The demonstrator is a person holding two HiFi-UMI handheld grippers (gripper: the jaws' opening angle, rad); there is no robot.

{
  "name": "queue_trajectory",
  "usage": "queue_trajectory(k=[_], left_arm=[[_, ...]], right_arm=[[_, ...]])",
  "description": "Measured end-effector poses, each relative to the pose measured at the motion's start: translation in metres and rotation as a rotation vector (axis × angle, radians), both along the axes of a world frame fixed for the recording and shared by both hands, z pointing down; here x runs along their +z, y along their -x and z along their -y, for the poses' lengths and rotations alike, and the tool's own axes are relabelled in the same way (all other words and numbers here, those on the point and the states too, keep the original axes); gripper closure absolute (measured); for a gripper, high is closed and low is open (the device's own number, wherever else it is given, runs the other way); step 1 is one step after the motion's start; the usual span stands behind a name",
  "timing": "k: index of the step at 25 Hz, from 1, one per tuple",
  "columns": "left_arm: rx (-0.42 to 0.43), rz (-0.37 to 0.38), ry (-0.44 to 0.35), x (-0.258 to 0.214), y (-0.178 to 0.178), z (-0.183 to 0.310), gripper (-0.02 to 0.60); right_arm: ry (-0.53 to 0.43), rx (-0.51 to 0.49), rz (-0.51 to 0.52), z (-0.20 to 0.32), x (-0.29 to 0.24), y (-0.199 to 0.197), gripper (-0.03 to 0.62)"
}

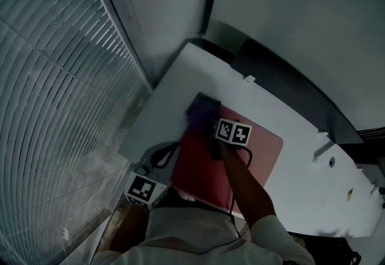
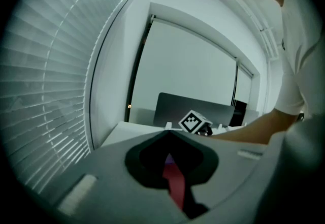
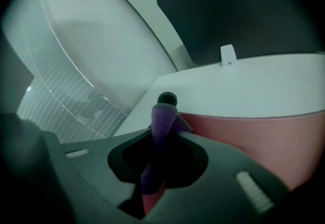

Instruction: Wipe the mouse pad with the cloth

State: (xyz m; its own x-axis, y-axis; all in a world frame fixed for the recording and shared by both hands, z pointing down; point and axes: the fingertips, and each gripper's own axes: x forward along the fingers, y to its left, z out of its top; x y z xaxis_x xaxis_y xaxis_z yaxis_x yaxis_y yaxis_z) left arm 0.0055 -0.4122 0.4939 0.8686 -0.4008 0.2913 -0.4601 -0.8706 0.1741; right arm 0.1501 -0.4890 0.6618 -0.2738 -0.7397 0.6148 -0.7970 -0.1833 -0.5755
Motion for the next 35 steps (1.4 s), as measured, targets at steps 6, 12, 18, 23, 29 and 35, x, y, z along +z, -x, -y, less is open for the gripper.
queue_trajectory(k=[6, 12, 18, 23, 29, 35], left_arm=[[0.043, -0.01, -0.01, -0.004, -0.034, -0.016, 0.58], [0.104, -0.027, -0.022, -0.012, -0.075, -0.045, 0.579], [0.155, -0.038, -0.031, -0.022, -0.111, -0.085, 0.58], [0.189, -0.05, -0.055, -0.039, -0.132, -0.12, 0.578], [0.212, -0.063, -0.074, -0.054, -0.151, -0.15, 0.58], [0.228, -0.063, -0.076, -0.052, -0.164, -0.169, 0.58]], right_arm=[[0.028, 0.047, -0.021, -0.037, 0.009, -0.039, 0.545], [0.058, 0.135, -0.043, -0.089, 0.014, -0.093, 0.545], [0.095, 0.21, -0.081, -0.149, 0.015, -0.149, 0.545], [0.087, 0.289, -0.151, -0.21, 0.013, -0.193, 0.545], [0.116, 0.352, -0.162, -0.268, 0.016, -0.233, 0.545], [0.15, 0.406, -0.197, -0.311, 0.017, -0.271, 0.545]])
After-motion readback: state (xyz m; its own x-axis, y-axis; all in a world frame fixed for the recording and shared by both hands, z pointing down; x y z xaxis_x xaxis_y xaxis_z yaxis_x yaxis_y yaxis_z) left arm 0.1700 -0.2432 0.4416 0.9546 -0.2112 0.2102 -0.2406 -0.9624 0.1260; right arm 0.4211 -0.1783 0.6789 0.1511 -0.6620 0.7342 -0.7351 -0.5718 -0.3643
